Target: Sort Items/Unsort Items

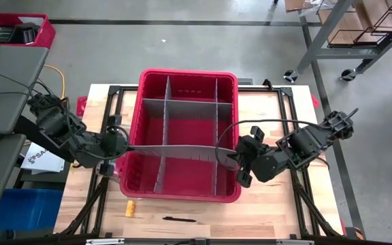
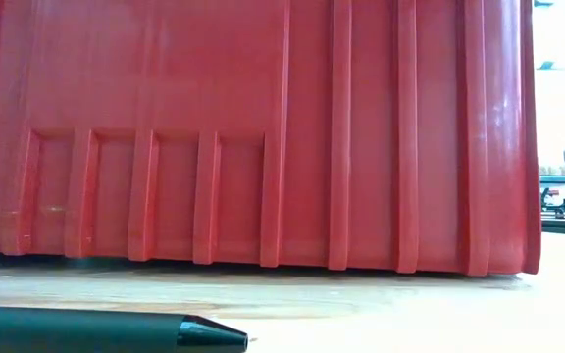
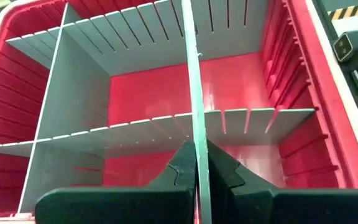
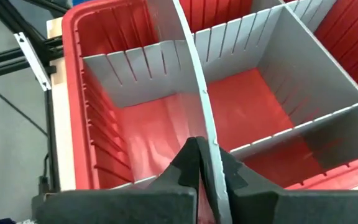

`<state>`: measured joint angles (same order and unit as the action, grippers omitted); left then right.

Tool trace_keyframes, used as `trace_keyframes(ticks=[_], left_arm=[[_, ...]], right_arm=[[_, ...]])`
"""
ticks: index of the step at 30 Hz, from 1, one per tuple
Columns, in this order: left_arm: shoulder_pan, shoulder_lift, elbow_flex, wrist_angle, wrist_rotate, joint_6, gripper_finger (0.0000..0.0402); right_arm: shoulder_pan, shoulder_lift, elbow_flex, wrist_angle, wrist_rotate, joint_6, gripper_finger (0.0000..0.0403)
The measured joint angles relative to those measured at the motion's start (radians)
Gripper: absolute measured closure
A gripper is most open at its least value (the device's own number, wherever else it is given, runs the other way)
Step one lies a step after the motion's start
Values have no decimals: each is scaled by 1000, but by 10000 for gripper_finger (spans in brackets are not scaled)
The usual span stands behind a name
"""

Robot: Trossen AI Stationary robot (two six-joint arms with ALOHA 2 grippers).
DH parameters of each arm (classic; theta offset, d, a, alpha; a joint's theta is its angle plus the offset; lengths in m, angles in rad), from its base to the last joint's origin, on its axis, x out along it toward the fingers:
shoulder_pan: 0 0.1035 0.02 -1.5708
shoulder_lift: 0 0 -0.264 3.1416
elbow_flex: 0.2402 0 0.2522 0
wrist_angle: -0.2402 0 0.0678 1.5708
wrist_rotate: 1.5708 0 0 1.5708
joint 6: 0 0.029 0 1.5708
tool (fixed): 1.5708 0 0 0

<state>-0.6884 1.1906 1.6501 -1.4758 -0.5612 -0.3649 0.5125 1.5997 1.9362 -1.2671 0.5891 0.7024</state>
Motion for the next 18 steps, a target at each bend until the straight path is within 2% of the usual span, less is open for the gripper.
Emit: trace_keyframes(ticks=[4,9,18], left_arm=[[2,14,0,-25,22,6,401],[5,25,0,-39,-19,24,401],[21,68,0,19,35,60,401]], right_arm=[[1,4,0,-2,-23,18,403],[9,9,0,-15,-12,22,403],[29,8,0,-34,-32,32,403]])
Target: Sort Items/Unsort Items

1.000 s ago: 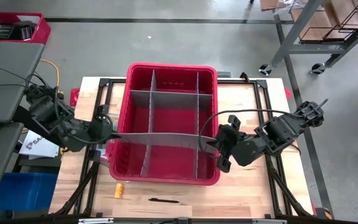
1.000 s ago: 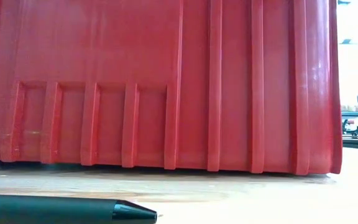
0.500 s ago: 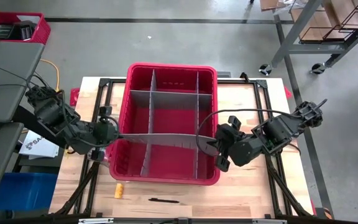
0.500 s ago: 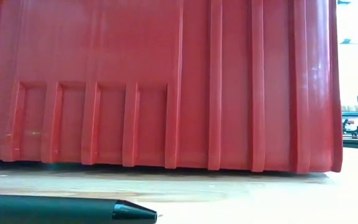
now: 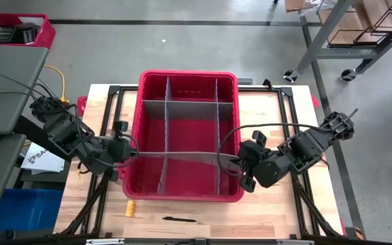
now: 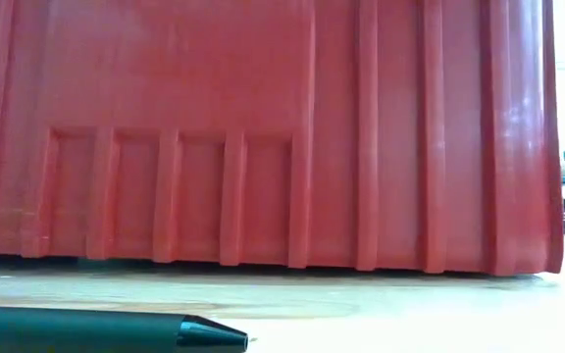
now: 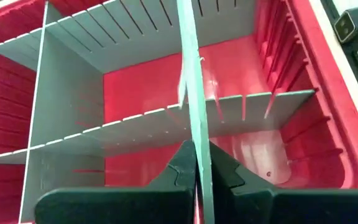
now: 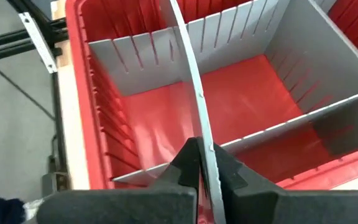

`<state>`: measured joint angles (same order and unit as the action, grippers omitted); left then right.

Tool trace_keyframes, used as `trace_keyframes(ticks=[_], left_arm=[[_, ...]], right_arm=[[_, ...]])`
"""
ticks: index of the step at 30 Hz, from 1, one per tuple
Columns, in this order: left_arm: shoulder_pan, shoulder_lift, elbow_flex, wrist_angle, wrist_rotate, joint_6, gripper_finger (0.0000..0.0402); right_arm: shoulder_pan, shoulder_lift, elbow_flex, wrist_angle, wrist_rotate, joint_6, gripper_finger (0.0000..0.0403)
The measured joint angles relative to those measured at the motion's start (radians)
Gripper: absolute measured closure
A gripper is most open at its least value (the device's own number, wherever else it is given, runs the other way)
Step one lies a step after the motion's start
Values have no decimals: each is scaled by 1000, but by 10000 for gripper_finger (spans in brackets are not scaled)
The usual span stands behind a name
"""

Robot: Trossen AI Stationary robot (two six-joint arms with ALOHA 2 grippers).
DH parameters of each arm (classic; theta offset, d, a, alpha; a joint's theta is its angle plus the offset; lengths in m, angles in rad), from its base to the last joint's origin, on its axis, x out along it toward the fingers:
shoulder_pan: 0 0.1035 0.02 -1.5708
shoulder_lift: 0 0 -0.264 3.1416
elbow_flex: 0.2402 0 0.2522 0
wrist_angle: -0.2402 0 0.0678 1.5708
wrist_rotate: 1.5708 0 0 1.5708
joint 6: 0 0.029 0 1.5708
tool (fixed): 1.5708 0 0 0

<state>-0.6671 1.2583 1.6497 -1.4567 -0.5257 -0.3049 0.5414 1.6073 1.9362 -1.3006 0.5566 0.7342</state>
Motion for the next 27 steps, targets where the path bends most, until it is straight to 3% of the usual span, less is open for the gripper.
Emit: trace_keyframes(ticks=[10,18,27], left_arm=[[9,-7,-2,42,10,18,401],[28,-5,-1,6,-6,28,401],[34,-11,9,-7,75,27,401]], right_arm=[[12,-1,71,-21,-6,4,403],[20,1,110,-83,64,35,403],[20,13,110,-59,60,52,403]])
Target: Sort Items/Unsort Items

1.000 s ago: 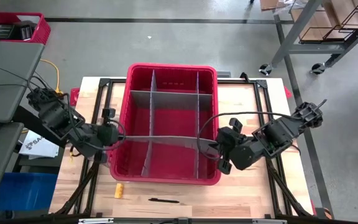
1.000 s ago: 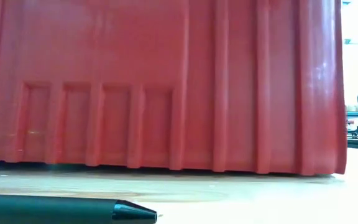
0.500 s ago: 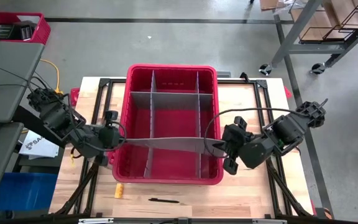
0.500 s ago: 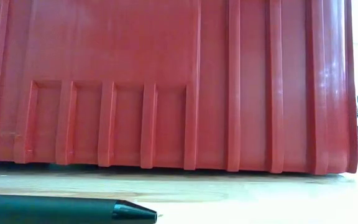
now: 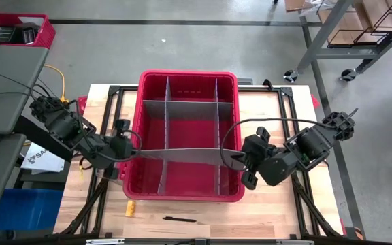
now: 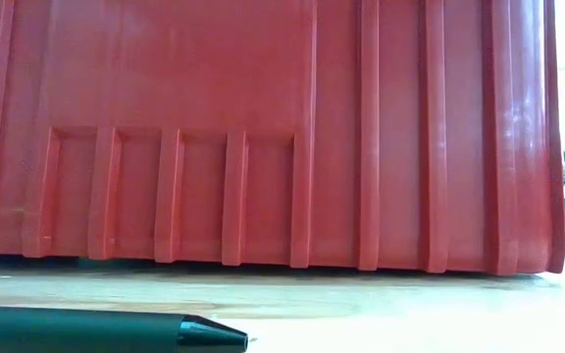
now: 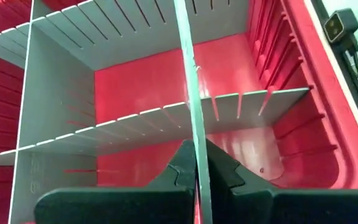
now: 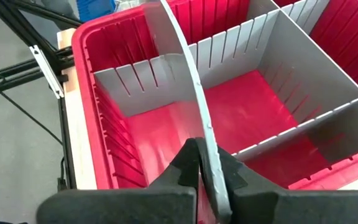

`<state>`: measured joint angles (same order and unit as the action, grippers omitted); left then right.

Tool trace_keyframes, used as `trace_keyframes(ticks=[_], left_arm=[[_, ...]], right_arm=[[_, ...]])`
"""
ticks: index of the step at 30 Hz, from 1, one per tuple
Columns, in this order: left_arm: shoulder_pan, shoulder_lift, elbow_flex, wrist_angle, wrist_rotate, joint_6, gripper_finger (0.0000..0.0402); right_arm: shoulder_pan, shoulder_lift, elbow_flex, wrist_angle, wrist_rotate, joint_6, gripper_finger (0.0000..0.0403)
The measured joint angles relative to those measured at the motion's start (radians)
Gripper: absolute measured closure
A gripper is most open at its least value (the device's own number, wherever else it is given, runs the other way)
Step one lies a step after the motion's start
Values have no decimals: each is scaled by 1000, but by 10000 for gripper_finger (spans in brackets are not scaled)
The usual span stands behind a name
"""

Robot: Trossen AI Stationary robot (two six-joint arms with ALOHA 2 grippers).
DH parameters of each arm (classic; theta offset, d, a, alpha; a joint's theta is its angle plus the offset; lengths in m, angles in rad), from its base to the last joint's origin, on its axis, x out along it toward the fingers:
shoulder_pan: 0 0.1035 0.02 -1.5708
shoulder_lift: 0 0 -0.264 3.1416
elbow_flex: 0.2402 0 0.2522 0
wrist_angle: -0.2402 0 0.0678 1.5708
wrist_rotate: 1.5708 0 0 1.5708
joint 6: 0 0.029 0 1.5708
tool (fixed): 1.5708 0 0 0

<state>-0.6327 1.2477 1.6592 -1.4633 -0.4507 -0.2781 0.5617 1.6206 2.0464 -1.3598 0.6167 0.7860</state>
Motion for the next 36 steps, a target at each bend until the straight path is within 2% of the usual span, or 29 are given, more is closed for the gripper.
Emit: trace_keyframes(ticks=[10,20,26,36], left_arm=[[2,-6,1,-31,-2,28,401],[56,5,1,-24,25,64,401],[91,25,1,-24,113,90,401],[110,30,1,-37,101,88,401]], right_arm=[[-1,36,0,-15,-12,3,403],[-1,42,0,-89,-13,22,403],[-1,42,2,-92,-49,26,403],[-23,50,4,-138,-26,66,403]])
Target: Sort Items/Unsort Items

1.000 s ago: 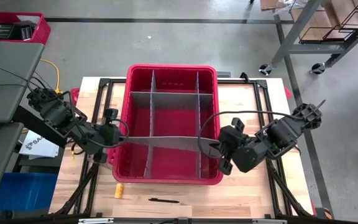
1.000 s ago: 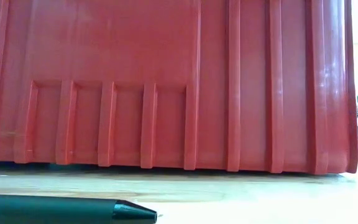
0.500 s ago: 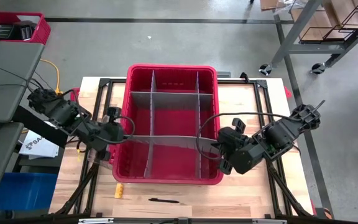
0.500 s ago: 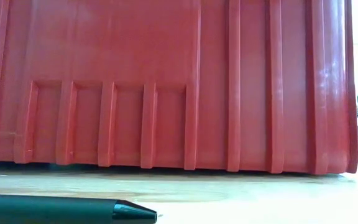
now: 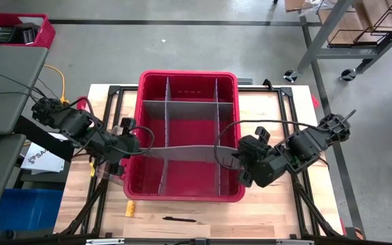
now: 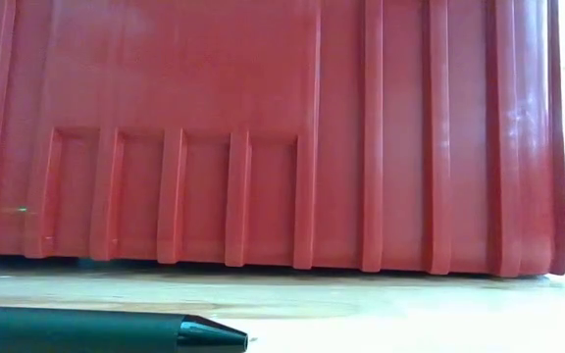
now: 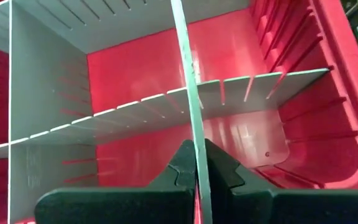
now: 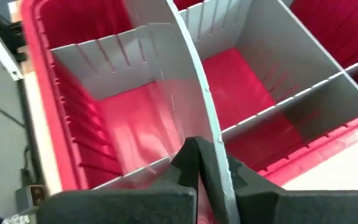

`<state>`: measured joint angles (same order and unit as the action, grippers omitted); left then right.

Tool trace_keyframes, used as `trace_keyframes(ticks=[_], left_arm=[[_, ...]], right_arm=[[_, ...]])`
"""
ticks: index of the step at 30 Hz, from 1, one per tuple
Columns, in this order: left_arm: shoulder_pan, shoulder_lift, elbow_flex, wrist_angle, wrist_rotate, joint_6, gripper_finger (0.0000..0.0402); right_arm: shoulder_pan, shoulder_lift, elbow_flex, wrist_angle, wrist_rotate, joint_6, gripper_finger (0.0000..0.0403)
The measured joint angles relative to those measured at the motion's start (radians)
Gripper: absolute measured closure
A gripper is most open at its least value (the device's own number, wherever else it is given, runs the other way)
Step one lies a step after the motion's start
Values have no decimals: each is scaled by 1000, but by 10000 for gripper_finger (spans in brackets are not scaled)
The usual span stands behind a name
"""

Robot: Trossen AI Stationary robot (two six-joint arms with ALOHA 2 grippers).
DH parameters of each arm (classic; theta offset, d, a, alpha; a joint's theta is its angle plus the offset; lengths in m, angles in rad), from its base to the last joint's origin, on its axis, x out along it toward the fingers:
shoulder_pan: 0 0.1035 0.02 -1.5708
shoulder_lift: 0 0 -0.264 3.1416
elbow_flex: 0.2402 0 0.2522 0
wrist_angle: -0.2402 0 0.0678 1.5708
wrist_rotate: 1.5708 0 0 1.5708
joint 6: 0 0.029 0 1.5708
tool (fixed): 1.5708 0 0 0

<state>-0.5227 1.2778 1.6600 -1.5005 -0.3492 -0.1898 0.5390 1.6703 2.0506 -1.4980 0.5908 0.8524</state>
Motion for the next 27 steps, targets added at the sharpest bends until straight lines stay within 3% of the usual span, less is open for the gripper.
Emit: trace_keyframes(ticks=[13,27], left_arm=[[23,5,-1,-37,34,-8,401],[27,5,0,-11,199,-81,401]], right_arm=[[-61,66,-5,-19,-98,-68,403],[-62,45,-5,-23,-95,-55,403]])
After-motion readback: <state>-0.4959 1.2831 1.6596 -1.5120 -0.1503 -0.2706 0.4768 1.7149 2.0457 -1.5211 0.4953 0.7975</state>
